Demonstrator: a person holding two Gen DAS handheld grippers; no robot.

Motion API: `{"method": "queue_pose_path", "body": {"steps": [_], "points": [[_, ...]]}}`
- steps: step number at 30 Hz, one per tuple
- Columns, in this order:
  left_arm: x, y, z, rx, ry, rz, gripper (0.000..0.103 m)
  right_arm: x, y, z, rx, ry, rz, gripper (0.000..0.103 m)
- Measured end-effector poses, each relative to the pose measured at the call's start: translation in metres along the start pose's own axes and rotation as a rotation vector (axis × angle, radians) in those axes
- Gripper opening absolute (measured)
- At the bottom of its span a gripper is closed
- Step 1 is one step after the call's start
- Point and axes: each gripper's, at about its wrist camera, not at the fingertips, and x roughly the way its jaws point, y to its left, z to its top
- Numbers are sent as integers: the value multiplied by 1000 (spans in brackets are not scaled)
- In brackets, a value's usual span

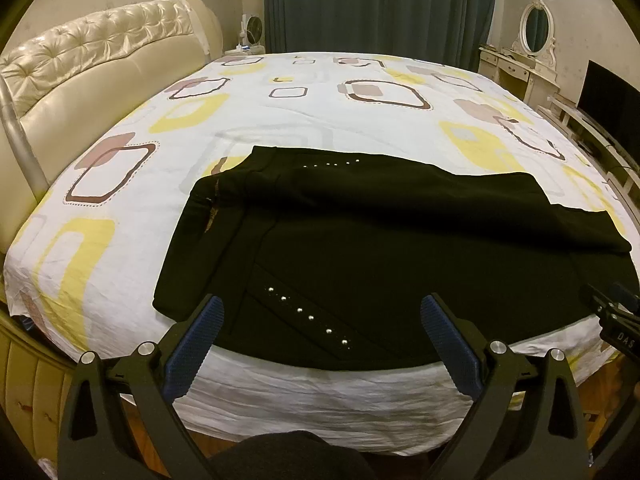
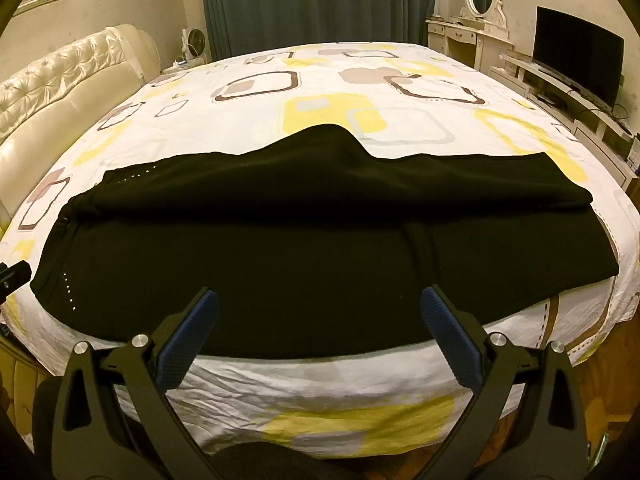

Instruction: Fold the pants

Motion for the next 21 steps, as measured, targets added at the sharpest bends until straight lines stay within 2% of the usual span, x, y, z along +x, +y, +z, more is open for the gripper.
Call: {"method": "queue_pose_path", "body": {"steps": [21], "points": [[0,-1,0,7,0,10,98,3,2,-2,7,10,5,101]]}}
